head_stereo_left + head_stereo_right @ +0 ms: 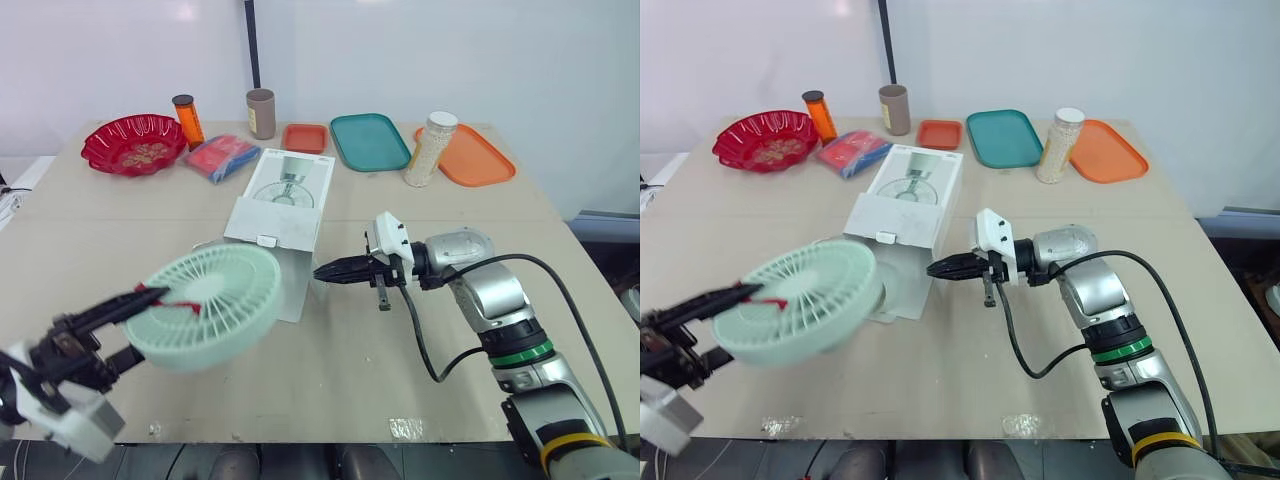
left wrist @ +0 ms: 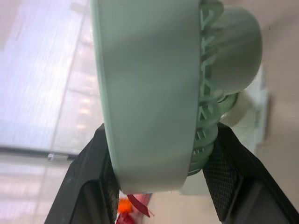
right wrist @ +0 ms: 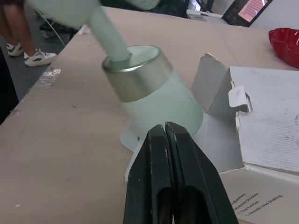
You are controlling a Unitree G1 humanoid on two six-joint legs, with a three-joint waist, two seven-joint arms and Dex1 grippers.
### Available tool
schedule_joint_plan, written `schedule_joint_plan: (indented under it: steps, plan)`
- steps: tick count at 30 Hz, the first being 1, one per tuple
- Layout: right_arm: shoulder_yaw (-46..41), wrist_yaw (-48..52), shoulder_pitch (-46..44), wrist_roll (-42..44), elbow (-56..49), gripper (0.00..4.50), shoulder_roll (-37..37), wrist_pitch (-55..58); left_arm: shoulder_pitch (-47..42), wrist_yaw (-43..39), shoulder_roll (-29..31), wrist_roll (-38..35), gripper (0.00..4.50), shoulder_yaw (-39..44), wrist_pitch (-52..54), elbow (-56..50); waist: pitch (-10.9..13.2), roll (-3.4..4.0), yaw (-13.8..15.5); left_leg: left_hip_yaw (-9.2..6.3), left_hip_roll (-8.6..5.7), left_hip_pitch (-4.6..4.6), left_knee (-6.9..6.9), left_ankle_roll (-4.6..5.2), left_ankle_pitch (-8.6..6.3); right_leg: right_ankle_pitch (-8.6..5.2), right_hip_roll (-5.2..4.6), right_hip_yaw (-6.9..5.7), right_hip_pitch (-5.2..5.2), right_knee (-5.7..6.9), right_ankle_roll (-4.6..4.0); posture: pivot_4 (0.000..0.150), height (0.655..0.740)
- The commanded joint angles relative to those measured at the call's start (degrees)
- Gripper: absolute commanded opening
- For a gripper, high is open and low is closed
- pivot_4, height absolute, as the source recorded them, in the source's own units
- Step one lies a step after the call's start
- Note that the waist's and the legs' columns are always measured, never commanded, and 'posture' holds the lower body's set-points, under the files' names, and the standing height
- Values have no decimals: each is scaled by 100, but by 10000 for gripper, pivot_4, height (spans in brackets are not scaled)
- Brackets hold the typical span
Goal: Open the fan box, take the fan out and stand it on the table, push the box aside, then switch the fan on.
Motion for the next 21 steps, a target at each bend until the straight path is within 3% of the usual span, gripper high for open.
schedule_joint_plan:
  steps: [1, 10, 16, 21]
  plan:
    - [-407, 176, -236, 450, -126, 0, -36, 123, 7, -712, -257, -1209, 19239, 668, 796, -714, 1, 2, -1, 0, 0, 0, 0, 0, 0, 0, 0, 0, -1, -1, 0, 1500, 7400]
    - [-506, 264, -405, 684, -99, 0, 30, 258, -509, -1592, -698, -2599, 19239, 1725, 2955, -1040, 2, 2, -5, -1, 6, 2, 0, 1, -1, -2, 12, 1, 0, 1, -3, 1500, 7400]
    - [-476, 277, -625, 826, -49, 0, 222, 457, -457, -2406, -766, -4194, 19239, 2720, 5038, -1163, 4, 3, -24, -1, 13, 1, -2, 1, -1, -4, 18, 1, -3, 0, -6, 1500, 7400]
    - [-427, 267, -617, 710, 8, 0, 278, 365, -578, -2694, -801, -4791, 19239, 3266, 6117, -1052, 4, 2, -20, -2, 15, 1, -1, 0, -2, -4, 19, 0, -2, -1, -7, 1500, 7400]
